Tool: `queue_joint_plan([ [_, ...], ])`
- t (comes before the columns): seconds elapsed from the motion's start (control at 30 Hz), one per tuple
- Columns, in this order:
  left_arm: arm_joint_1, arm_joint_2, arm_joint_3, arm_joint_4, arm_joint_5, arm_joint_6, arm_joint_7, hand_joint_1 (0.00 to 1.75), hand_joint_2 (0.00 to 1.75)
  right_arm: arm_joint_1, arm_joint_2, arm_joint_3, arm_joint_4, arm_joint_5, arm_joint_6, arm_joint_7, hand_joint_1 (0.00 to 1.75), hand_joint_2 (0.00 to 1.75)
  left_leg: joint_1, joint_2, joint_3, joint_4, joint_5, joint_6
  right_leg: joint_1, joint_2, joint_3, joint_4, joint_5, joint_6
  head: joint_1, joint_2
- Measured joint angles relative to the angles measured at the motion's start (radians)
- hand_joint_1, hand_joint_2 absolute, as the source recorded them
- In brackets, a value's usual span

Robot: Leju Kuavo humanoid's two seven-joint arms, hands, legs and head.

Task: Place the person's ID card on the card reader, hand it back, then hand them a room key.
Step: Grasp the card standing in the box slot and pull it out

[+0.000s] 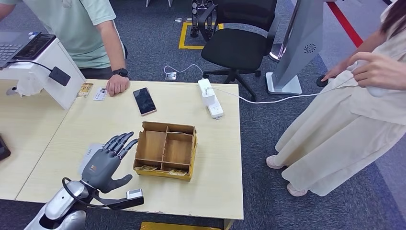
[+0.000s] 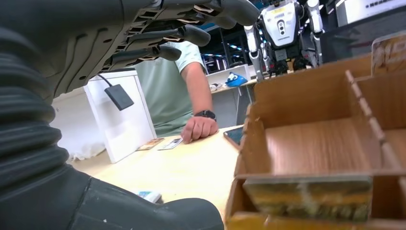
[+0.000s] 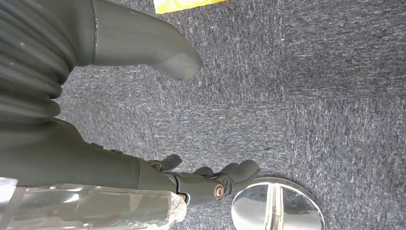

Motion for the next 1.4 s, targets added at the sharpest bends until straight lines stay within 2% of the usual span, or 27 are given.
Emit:
queue_joint_plan([
  [0.3,0.089,0.059,0.017,-0.021,0.009,0.033,0.04,0.0,1.75,0.0,-0.002,0.0,0.0,-0.005,-0.001,0.005,0.0,1.75,0.0,0.0,0.0,0.0,0.0,0.0,0.0,0.0,0.0,0.0,0.0,0.0,0.0,0.0],
  [0.7,0.153,0.069,0.053,-0.072,0.022,0.029,0.031,0.0,1.75,0.0,-0.005,0.0,0.0,-0.014,-0.001,0.005,0.0,1.75,0.0,0.0,0.0,0.0,0.0,0.0,0.0,-0.001,0.0,0.0,0.0,0.0,0.0,0.0],
  [1.13,0.045,0.039,0.014,-0.047,0.0,-0.031,0.005,0.0,1.75,-0.011,-0.005,0.012,0.0,0.003,0.004,0.014,0.0,1.75,0.0,0.0,0.0,0.0,0.0,0.0,0.0,-0.001,0.0,0.0,0.0,0.0,0.0,0.0],
  [1.4,0.022,0.022,-0.001,-0.027,0.0,-0.031,0.005,0.0,1.75,-0.014,-0.005,0.016,0.001,0.005,0.004,0.015,0.0,1.75,0.0,0.0,0.0,0.0,0.0,0.0,0.0,0.0,-0.001,0.0,0.0,0.0,0.0,0.0],
])
